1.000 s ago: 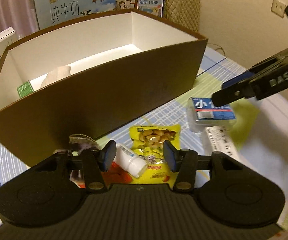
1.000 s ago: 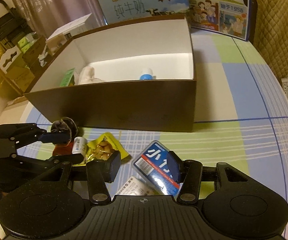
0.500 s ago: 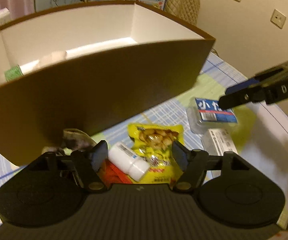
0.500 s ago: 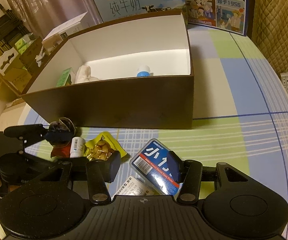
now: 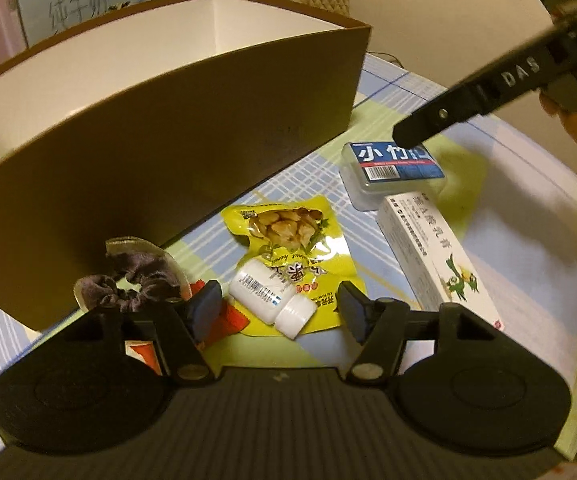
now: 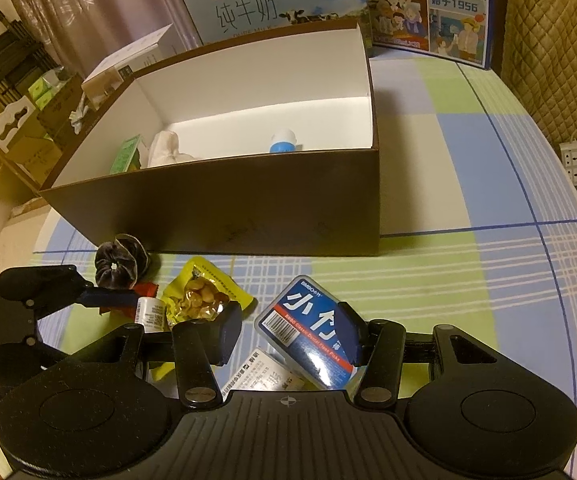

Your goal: Organize objects

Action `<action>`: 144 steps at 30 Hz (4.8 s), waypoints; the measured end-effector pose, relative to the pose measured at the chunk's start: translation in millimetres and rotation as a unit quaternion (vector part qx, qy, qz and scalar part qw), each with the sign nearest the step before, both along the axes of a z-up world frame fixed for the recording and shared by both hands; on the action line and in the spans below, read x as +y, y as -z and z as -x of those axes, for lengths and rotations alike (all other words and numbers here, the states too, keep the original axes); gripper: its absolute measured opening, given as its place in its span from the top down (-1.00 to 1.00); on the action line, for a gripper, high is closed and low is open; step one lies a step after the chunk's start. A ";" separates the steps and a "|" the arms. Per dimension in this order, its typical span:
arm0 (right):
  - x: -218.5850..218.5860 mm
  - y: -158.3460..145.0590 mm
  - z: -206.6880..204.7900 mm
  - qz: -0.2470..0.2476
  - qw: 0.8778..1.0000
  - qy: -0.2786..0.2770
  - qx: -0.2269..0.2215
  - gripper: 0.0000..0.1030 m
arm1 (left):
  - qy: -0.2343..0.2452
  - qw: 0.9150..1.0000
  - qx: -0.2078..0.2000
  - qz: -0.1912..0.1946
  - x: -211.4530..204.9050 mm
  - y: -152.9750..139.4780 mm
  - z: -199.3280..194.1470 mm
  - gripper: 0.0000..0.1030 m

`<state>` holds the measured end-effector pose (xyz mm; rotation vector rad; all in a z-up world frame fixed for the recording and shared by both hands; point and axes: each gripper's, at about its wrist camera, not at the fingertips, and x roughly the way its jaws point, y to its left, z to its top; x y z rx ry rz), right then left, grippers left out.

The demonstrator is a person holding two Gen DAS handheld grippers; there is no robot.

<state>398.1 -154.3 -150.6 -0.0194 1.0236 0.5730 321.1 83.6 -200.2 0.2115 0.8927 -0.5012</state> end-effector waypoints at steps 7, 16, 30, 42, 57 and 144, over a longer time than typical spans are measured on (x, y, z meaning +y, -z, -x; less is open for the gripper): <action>2.2 0.8 2.1 0.003 1.000 -0.006 -0.001 0.06 | -0.040 0.999 0.029 0.016 -1.9 1.9 -7.3 -0.12; 4.1 0.5 3.3 0.004 1.000 -0.012 -0.004 0.06 | -0.115 0.989 0.084 0.038 4.0 11.5 -24.0 0.53; 11.0 0.0 6.5 -0.107 0.992 -0.033 0.051 0.06 | -0.160 0.984 0.069 0.048 6.8 -11.8 -18.7 0.55; 38.3 16.2 3.2 -0.121 0.986 -0.020 0.112 0.06 | -0.277 0.957 0.020 0.077 42.2 -56.4 -8.5 0.55; 72.1 45.5 8.1 -0.081 0.992 -0.011 0.093 0.06 | -0.288 0.954 0.031 0.081 51.7 -49.6 -8.0 0.55; 81.9 19.7 7.9 -0.107 0.992 -0.026 0.066 1.00 | -0.301 0.950 0.037 0.077 66.5 -38.9 -6.2 0.55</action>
